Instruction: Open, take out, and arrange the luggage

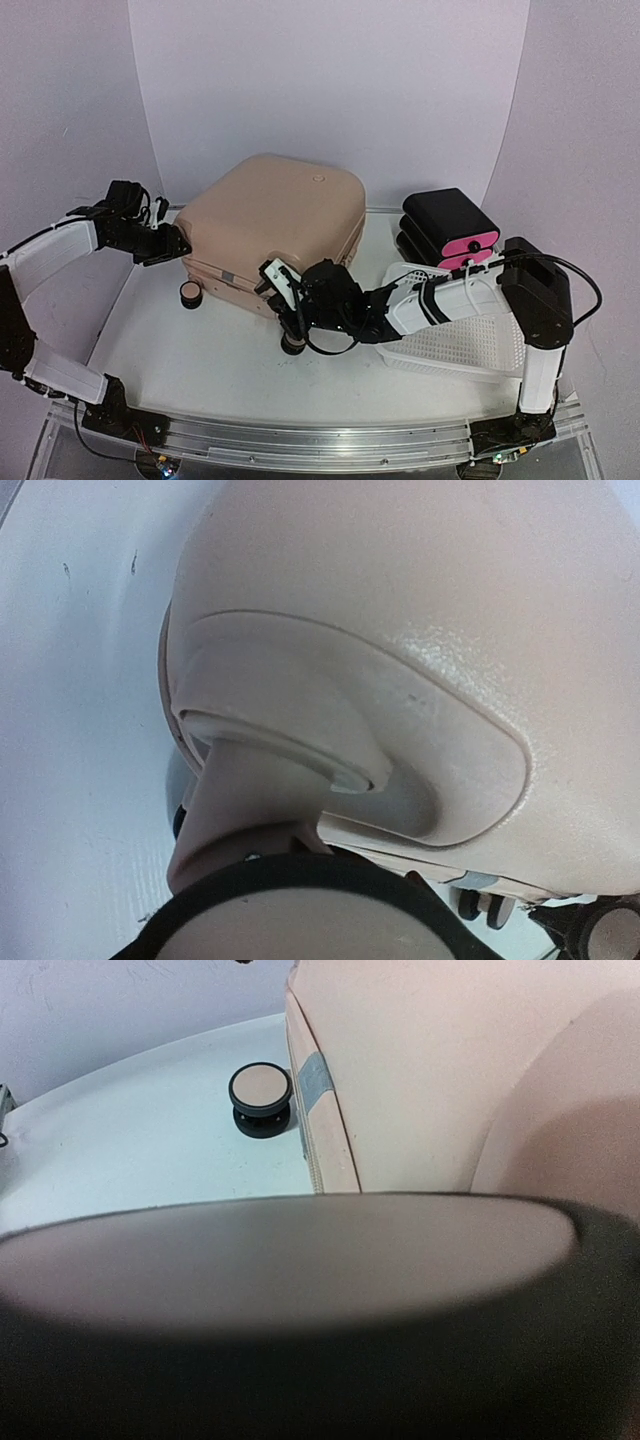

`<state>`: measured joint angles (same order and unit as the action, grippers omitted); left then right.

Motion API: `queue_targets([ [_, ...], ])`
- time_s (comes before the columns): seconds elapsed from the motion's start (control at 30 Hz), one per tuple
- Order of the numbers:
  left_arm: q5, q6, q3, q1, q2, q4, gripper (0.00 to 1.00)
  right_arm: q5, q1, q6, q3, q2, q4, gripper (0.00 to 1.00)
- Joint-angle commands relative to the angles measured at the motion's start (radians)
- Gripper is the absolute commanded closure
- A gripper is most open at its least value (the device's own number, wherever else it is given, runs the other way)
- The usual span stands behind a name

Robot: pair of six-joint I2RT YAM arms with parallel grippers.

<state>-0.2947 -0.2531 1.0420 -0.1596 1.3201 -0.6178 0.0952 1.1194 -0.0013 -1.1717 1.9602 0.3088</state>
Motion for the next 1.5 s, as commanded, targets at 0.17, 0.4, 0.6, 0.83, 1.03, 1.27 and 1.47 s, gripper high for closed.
queue_targets([
  [0.17, -0.217, -0.381, -0.231, -0.086, -0.274, 0.115, 1.00, 0.334, 0.141, 0.229, -0.154, 0.033, -0.085, 0.97],
  [0.4, -0.105, -0.372, -0.226, -0.072, -0.290, 0.126, 1.00, 0.263, 0.173, 0.274, -0.179, -0.030, -0.245, 0.22],
  [0.6, -0.050, -0.238, -0.059, -0.043, -0.143, 0.039, 1.00, 0.173, 0.147, 0.278, -0.073, -0.274, -0.710, 0.02],
  [0.83, -0.042, -0.113, 0.046, -0.041, -0.080, -0.016, 0.67, 0.103, 0.037, 0.319, -0.113, -0.437, -1.024, 0.02],
  [1.03, -0.124, -0.122, 0.029, -0.043, -0.159, -0.077, 0.08, 0.019, 0.019, 0.627, -0.324, -0.296, -1.036, 0.02],
  [1.27, -0.081, -0.218, -0.106, -0.210, -0.357, -0.075, 0.04, 0.013, 0.021, 0.939, -0.488, -0.161, -0.978, 0.02],
  [1.47, -0.082, -0.258, -0.237, -0.243, -0.471, -0.003, 0.07, 0.247, 0.075, 1.125, -0.614, -0.079, -1.093, 0.02],
])
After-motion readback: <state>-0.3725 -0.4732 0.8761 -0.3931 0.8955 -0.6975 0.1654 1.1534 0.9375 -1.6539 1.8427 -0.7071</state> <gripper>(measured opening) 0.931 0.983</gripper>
